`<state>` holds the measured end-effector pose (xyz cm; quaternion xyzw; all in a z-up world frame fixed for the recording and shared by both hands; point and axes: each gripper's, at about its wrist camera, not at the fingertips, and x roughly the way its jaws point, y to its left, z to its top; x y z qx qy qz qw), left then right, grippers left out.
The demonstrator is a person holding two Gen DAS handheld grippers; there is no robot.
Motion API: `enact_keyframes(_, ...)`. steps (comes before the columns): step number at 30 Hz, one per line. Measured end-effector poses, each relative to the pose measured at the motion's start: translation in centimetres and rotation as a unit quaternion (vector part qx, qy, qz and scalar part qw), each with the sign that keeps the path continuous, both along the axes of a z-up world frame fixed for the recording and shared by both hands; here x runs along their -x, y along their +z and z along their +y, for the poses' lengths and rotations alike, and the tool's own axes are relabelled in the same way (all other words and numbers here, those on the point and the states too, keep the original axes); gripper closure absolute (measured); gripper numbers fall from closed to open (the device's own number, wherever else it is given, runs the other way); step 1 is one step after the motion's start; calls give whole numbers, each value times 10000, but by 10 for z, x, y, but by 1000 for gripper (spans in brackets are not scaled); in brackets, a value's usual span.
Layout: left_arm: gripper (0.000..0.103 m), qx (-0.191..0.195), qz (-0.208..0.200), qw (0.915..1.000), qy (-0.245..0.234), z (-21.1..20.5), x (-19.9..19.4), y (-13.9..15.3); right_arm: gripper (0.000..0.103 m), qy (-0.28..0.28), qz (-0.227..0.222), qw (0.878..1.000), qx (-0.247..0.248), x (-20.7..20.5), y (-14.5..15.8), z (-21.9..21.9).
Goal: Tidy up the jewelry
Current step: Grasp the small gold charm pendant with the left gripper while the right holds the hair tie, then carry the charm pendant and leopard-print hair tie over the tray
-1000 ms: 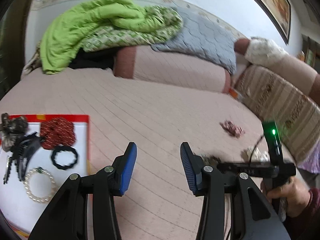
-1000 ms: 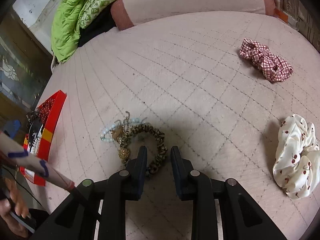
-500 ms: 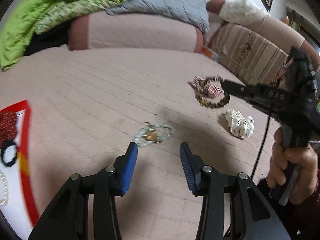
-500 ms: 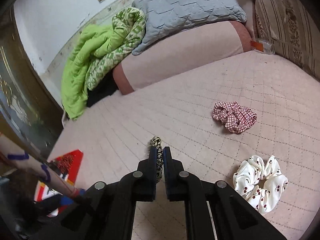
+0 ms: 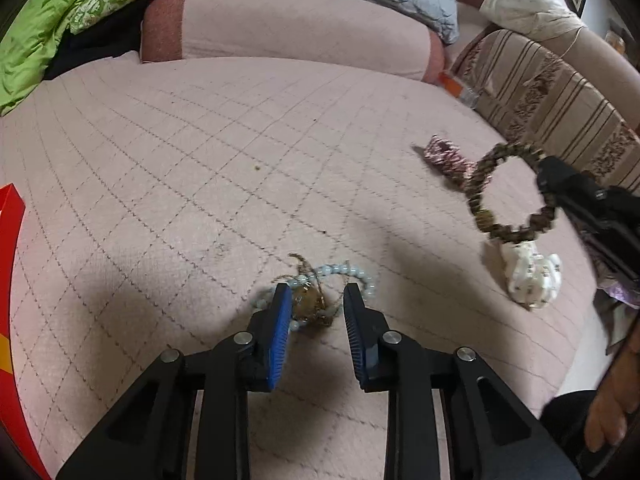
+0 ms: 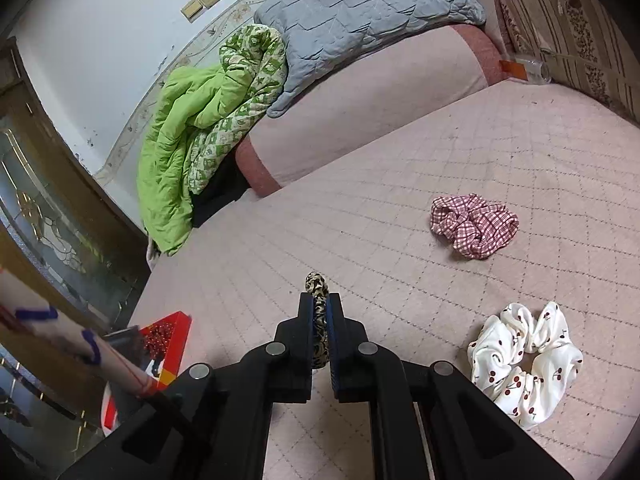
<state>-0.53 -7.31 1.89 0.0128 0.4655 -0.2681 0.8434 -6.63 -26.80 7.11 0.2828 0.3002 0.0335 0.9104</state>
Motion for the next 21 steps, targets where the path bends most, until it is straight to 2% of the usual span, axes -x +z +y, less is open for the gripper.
enact_keyframes(5,77,1,-40,10000,42,1,-1,-5,96,63,11,9999,-81,-1,-1,0)
enact_keyframes(6,81,-3,-53,9999,88,2,-2,-7,96,71,18,9999,-83,-1,-2,0)
enact_keyframes(7,91,-21,-68,9999,143,3,-3,-8,96,72,20,9999,-94,-1,-2,1)
enact_keyframes(11,91,199,-180,9995,185,8,0,-3,96,79,12,9999,-72,-1,-2,2)
enact_keyframes(18,91,571,-794,9951,173,24,15,48,96,130,-48,9999,20,0,1,6)
enact_keyframes(21,91,512,-1120,9918,342,36,22,66,96,215,-128,9996,142,1,4,13)
